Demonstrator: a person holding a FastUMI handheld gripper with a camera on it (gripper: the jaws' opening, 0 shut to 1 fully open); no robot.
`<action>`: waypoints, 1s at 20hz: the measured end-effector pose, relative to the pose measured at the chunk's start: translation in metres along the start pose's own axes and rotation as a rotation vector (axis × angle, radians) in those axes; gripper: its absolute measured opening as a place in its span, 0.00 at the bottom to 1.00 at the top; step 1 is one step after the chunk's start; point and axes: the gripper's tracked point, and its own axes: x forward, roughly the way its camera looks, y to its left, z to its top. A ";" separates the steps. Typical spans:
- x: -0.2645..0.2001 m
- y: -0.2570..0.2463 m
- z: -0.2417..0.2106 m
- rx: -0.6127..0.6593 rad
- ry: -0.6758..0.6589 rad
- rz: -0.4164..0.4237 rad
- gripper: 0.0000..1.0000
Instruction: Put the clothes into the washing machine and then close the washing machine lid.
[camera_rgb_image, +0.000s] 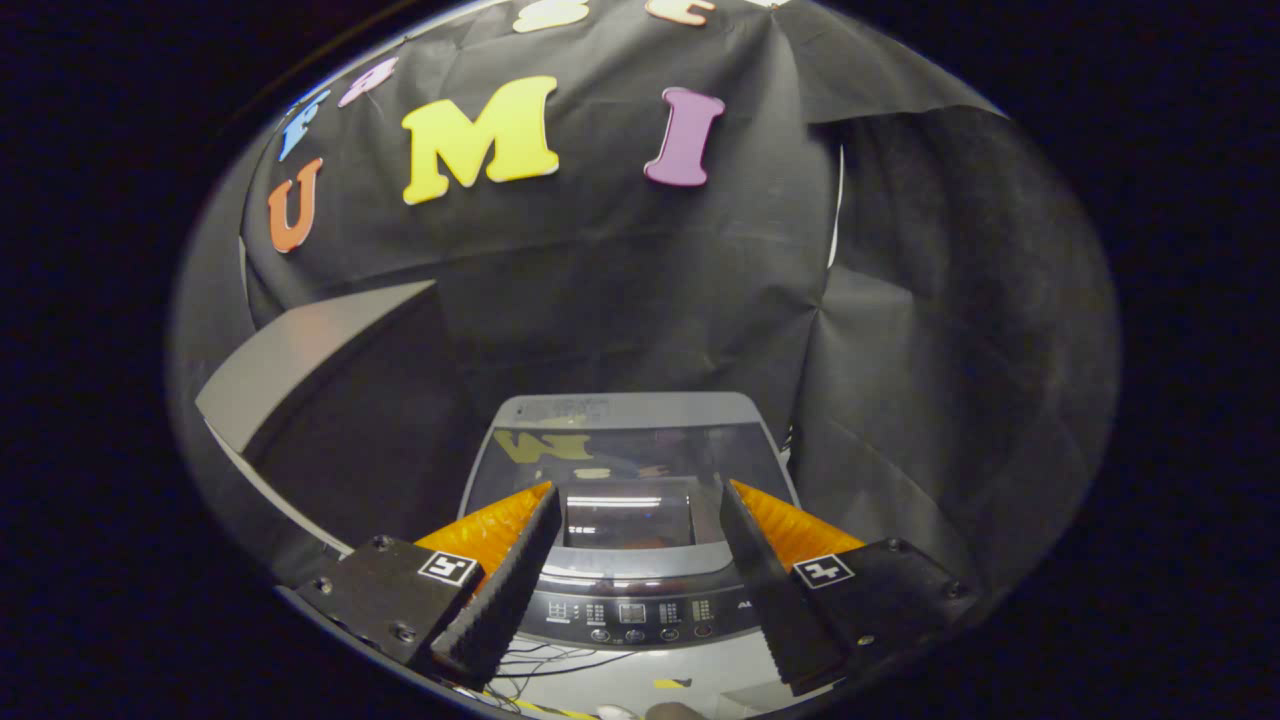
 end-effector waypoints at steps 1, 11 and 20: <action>-0.018 0.002 0.002 0.003 -0.025 0.001 1.00; -0.231 0.022 -0.013 0.005 -0.280 -0.015 1.00; -0.366 0.029 -0.049 0.009 -0.364 -0.006 1.00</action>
